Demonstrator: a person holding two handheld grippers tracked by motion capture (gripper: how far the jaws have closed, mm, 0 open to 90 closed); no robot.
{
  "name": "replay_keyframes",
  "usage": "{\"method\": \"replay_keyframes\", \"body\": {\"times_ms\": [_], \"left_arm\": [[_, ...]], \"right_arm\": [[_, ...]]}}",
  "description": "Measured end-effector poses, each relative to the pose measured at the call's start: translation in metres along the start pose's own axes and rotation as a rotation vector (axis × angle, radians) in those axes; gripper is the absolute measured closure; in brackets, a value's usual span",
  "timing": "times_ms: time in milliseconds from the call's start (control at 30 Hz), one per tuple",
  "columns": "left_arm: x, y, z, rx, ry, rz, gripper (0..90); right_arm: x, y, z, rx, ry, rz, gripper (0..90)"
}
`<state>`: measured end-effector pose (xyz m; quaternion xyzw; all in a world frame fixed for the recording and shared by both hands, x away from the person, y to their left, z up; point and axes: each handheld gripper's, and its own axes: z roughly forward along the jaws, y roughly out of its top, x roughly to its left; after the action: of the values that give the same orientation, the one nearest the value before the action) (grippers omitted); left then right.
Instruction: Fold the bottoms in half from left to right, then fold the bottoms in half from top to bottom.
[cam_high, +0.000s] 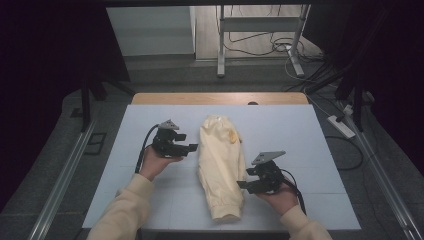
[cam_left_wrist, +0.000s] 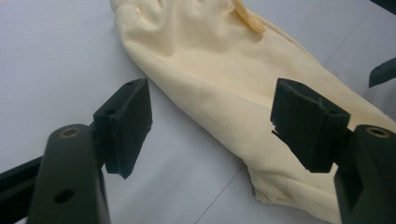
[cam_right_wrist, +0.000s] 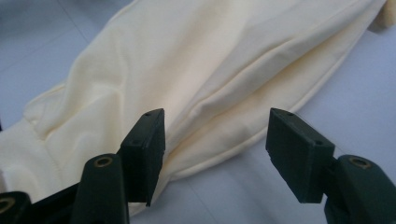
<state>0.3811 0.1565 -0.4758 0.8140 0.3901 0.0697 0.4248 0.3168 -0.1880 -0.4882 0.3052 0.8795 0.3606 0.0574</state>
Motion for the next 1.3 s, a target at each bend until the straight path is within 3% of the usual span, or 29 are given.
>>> {"method": "replay_keyframes", "body": {"times_ms": [367,767,1033,1300], "left_arm": [[0.0,0.001,0.0,-0.003,0.0,0.001,28.4],[0.004,0.0,0.002,0.004,0.004,-0.008,28.4],[0.008,0.002,0.011,0.034,0.0,-0.006,27.7],[0.012,0.007,0.016,0.037,0.007,-0.009,27.3]], "right_arm": [[-0.006,0.001,0.001,-0.011,-0.022,0.009,37.3],[-0.017,0.018,0.01,-0.02,-0.038,0.022,36.2],[-0.031,0.04,0.017,-0.031,-0.061,0.01,34.5],[-0.047,0.052,0.018,-0.059,-0.078,0.03,34.3]]}}
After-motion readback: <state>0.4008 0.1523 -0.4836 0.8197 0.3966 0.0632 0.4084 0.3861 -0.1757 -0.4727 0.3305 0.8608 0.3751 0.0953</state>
